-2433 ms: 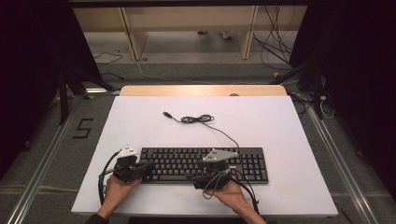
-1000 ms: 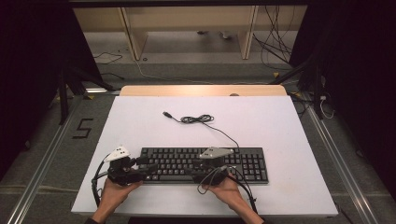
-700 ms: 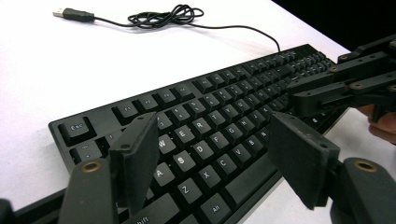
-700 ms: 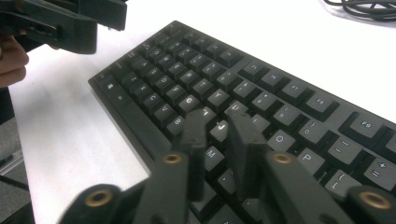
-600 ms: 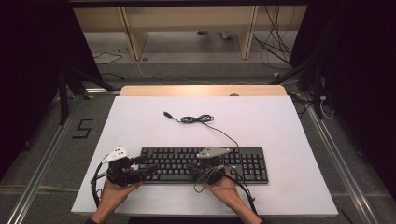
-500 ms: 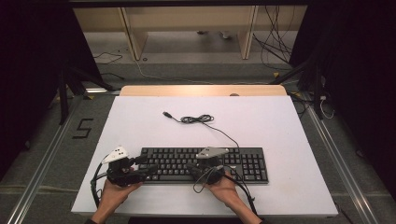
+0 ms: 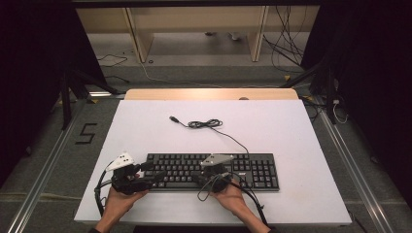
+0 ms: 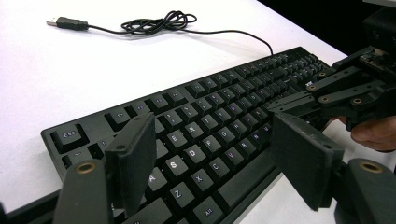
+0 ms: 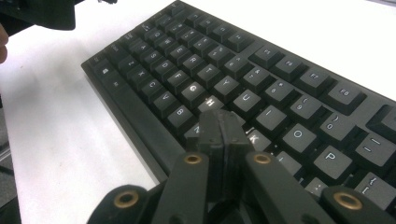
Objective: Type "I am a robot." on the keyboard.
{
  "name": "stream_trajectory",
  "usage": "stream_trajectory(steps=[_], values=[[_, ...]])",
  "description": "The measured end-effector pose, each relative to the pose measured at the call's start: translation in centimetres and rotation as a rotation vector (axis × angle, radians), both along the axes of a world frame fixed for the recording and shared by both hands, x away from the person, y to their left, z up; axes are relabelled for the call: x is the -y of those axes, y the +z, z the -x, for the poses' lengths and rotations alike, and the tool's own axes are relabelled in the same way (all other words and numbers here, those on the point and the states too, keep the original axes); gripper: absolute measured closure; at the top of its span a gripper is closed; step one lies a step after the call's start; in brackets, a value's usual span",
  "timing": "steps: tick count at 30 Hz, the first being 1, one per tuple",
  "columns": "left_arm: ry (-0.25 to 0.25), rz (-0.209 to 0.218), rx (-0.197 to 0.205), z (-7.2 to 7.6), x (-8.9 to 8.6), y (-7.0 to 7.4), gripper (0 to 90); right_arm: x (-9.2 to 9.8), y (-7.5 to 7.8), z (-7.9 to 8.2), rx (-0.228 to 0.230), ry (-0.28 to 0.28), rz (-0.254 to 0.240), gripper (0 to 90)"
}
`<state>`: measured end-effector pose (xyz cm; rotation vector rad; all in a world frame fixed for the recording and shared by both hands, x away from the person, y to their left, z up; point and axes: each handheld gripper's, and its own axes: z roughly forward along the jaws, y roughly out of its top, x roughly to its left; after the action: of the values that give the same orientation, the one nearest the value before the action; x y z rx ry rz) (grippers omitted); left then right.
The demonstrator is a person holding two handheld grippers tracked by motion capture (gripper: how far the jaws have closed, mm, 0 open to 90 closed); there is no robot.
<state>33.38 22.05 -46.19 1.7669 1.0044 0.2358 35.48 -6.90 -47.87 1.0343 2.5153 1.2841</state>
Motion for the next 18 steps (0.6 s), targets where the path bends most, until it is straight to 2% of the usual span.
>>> stream_trajectory(steps=[11, 18], values=[[-0.003, 0.001, 0.005, 0.09, 0.09, 0.03, 31.0, -0.23, -0.51, -0.07, -0.012, 0.005, 0.018, 90.0], [-0.005, -0.003, 0.006, 0.13, 0.08, 0.05, 31.1, -0.33, -0.80, -0.03, -0.003, 0.011, 0.034, 90.0]])
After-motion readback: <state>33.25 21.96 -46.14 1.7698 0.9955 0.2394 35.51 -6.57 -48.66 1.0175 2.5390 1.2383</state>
